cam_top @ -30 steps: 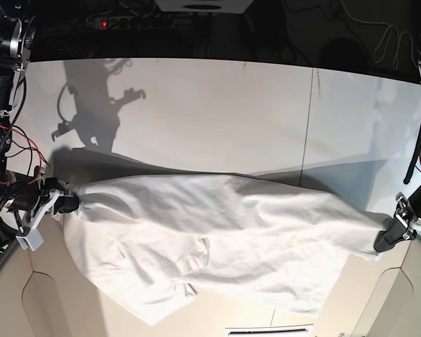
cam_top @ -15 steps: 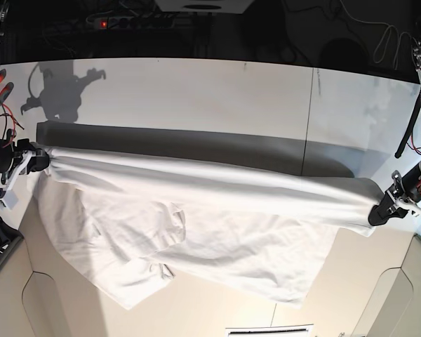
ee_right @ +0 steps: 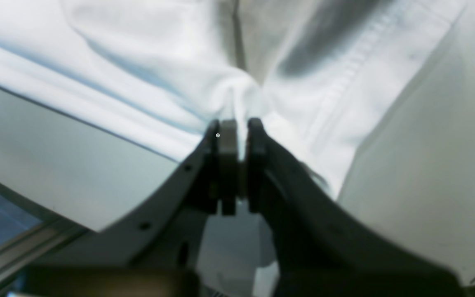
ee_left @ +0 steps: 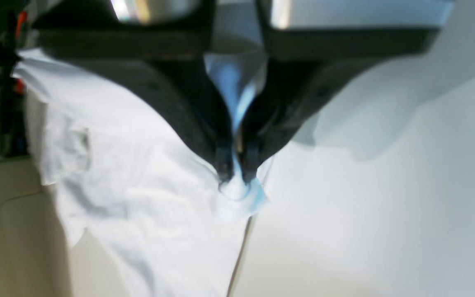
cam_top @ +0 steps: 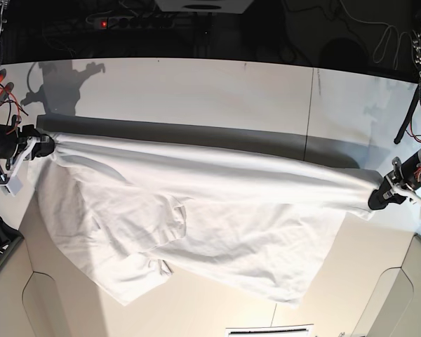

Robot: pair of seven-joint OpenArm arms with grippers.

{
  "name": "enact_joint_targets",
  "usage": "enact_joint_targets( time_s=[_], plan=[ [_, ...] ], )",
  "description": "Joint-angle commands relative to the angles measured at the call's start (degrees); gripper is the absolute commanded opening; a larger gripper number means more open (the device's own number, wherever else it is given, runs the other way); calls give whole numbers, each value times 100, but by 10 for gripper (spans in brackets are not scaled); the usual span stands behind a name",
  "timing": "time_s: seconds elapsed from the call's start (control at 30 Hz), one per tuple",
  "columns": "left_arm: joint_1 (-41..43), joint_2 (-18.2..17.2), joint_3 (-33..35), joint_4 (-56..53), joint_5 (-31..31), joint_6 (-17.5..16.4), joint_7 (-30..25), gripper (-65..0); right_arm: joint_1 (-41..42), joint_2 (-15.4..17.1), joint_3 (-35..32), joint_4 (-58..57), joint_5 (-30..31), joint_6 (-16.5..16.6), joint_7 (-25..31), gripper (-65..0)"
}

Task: Layout the t-shirt on the table in an organized manner, then fold the t-shirt properly
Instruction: 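Lay the stretched shirt down onto the table with both grippers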

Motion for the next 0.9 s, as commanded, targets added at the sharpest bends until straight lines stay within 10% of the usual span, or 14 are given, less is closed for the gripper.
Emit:
enact_joint_targets(
  time_s=[0.0,0.17,0.87],
  plan=[
    [-111,-140,-44,92,-68,-69,-251,-650,107,127,48,87,-133,-7,9,-650],
    [-116,-116,-44,92,92,-69,-498,-414,105,94,48,87,-420,-7,122,-394],
    [-133,-114,-466,1128,-138,-69,-708,-405,151,94,704,1532,-348,-70,420,-468]
  ],
)
